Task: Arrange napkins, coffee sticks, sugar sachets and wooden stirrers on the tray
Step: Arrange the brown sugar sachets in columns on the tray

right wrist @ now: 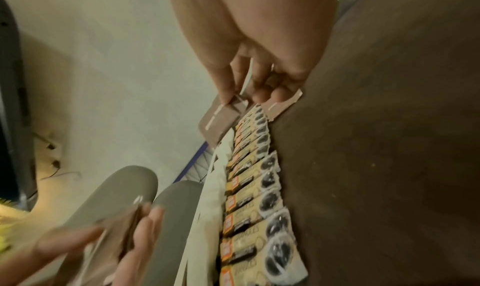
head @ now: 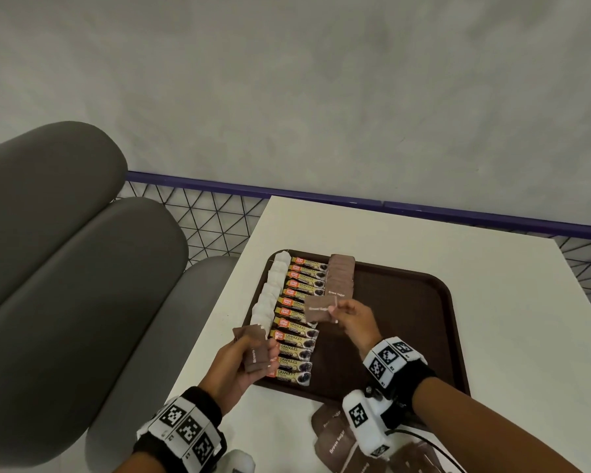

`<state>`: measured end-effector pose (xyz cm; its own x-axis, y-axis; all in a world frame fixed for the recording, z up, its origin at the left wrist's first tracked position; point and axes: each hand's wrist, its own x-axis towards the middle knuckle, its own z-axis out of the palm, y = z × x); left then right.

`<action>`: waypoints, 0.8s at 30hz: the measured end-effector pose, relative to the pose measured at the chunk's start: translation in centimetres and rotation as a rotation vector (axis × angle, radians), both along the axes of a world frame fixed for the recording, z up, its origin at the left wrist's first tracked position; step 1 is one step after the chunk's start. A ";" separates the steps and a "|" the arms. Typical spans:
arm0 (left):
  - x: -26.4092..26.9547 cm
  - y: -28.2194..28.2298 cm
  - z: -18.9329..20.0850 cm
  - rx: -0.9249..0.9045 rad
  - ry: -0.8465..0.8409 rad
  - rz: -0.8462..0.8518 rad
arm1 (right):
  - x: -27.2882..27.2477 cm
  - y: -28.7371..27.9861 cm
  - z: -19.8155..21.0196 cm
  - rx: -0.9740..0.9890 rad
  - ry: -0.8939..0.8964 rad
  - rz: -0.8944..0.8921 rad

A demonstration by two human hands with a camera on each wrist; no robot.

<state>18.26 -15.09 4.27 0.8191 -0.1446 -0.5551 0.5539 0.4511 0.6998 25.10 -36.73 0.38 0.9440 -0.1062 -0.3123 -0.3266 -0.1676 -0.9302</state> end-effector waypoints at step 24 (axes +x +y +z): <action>1.8 1.1 -1.6 0.101 0.015 0.033 | 4.4 -1.7 -4.3 -0.478 0.251 -0.245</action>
